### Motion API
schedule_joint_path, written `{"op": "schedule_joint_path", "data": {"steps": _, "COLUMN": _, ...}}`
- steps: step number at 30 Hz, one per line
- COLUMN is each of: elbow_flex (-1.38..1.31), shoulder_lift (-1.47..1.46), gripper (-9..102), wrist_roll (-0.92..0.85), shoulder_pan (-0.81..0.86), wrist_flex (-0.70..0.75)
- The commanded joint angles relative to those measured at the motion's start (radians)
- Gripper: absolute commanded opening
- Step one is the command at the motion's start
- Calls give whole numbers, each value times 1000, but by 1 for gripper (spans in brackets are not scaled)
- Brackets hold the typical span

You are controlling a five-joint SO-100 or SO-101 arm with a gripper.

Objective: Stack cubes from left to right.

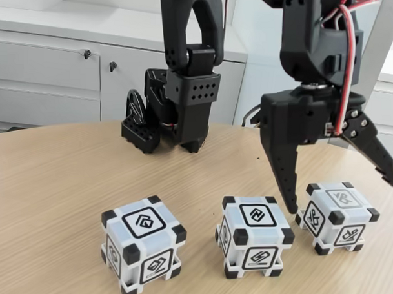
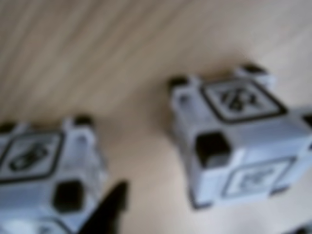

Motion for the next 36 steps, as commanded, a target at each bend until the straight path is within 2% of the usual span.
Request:
{"op": "schedule_joint_path", "data": {"steps": 1, "elbow_flex": -43, "shoulder_lift": -14, "gripper": 46, "wrist_roll": -14, "shoulder_pan": -8, "wrist_flex": 0}}
{"op": "schedule_joint_path", "data": {"steps": 26, "elbow_flex": -193, "shoulder_lift": -155, "gripper": 46, "wrist_roll": 40, "shoulder_pan": -15, "wrist_flex": 0}}
{"op": "schedule_joint_path", "data": {"steps": 36, "elbow_flex": -190, "shoulder_lift": -153, "gripper": 46, "wrist_roll": 152, "shoulder_pan": -176, "wrist_flex": 2}}
